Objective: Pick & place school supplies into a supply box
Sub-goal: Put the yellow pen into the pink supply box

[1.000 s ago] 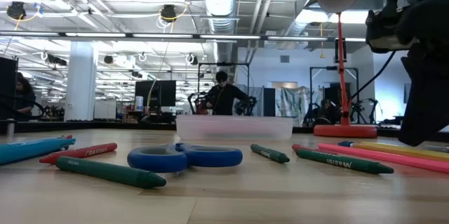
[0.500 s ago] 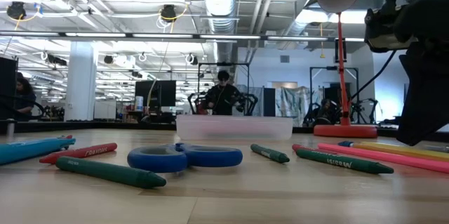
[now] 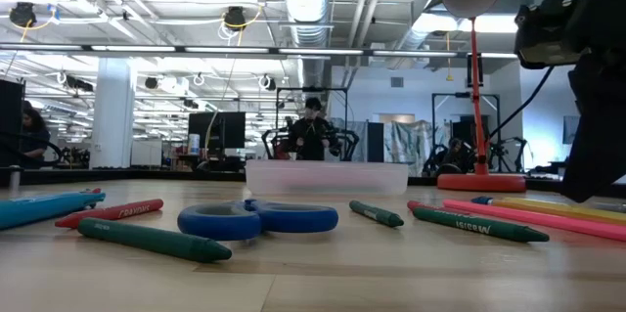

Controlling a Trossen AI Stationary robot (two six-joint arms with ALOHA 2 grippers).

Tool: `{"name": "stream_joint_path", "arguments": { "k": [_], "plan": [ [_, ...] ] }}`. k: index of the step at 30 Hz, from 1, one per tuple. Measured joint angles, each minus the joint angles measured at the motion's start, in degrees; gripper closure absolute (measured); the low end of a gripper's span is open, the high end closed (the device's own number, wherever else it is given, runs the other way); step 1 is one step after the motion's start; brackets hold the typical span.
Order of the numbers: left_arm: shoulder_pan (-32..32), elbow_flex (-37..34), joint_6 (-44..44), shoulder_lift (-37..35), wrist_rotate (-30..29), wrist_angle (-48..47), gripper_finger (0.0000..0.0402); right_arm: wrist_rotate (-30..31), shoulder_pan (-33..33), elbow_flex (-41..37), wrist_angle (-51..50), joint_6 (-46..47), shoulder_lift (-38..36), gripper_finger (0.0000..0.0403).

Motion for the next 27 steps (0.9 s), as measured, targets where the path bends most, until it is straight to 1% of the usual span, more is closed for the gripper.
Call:
{"name": "stream_joint_path", "arguments": {
  "k": [9,18,21,27],
  "plan": [
    [0.0,0.0,0.0,0.0,0.5,0.0,0.0281,0.4,0.4,0.3,1.1,0.2,5.2,0.0292],
    [0.0,0.0,-0.2,0.0,0.5,0.0,0.0281,-1.0,-0.3,0.3,-1.4,4.6,4.8,0.0294],
    [0.0,0.0,-0.2,0.0,0.5,0.0,0.0281,-1.6,-1.4,0.3,-1.8,4.9,4.8,0.0308],
    [0.0,0.0,-0.2,0.0,0.6,0.0,0.0281,-2.3,-3.0,0.6,-2.5,3.2,4.7,0.0361]
  ]
}}
